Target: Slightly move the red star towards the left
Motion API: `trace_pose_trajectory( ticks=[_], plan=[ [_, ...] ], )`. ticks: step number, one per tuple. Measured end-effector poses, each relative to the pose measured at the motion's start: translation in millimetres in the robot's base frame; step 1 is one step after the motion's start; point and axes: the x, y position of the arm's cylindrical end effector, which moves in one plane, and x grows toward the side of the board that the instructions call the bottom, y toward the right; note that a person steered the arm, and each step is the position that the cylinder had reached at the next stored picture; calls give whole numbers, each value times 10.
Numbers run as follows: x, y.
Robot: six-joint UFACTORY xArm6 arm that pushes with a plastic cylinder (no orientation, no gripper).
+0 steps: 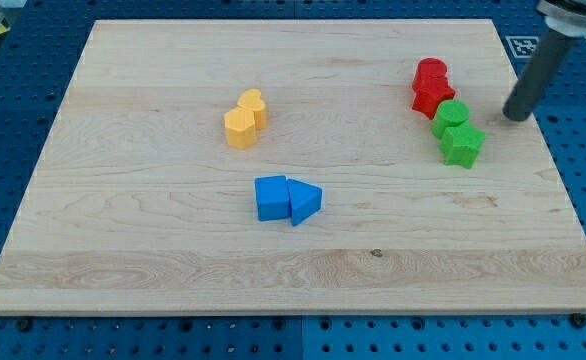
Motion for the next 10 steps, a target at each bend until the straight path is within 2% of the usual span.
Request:
trace_pose_trajectory(
  ticks=[10],
  plan=[
    [-57, -537]
  ],
)
